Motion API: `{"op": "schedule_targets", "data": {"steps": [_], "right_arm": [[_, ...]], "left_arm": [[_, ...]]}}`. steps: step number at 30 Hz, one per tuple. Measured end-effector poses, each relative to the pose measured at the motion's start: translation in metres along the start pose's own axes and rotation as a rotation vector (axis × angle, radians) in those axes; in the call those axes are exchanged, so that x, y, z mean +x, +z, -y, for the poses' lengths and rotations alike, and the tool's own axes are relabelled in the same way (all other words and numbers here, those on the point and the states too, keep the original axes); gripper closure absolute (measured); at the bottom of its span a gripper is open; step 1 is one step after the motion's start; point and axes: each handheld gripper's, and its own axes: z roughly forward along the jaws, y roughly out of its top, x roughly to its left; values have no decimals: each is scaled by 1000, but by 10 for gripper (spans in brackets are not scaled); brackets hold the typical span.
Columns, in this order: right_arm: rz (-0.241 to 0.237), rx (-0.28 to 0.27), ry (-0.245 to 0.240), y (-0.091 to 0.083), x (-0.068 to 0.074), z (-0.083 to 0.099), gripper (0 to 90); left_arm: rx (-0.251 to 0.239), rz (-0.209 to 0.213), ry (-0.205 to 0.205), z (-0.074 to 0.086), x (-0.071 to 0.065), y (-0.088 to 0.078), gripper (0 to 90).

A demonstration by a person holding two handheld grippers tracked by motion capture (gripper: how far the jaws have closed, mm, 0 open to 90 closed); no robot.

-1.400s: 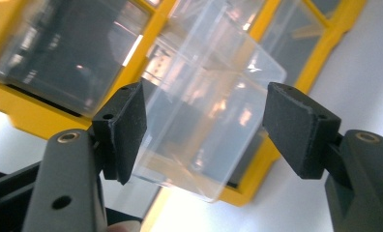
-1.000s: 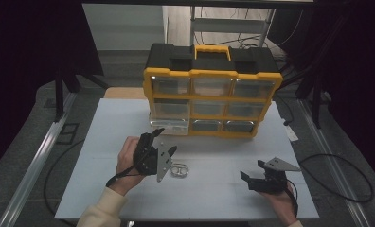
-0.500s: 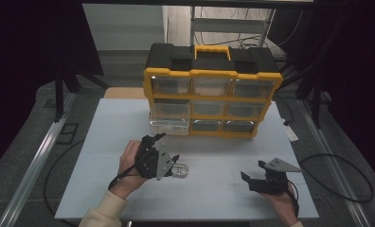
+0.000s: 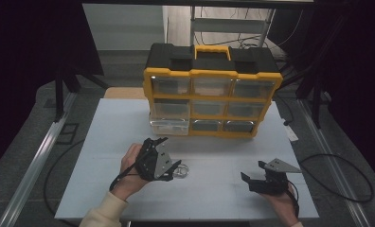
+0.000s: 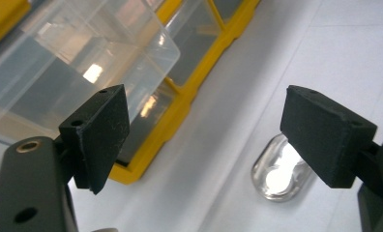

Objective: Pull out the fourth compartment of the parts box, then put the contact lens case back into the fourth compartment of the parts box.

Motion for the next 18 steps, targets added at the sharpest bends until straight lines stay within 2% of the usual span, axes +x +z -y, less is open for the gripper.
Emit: {"op": "schedule_targets", "data": {"steps": [9, 13, 18], "right_arm": [[6, 0, 0, -1, 1, 1, 141], [8, 1, 3, -1, -1, 1, 140], [10, 5, 5, -1, -1, 2, 141]], "left_arm": [[5, 44, -24, 2, 1, 0, 183], [7, 86, -43, 2, 3, 2, 182], [22, 113, -41, 2, 2, 5, 182]]}}
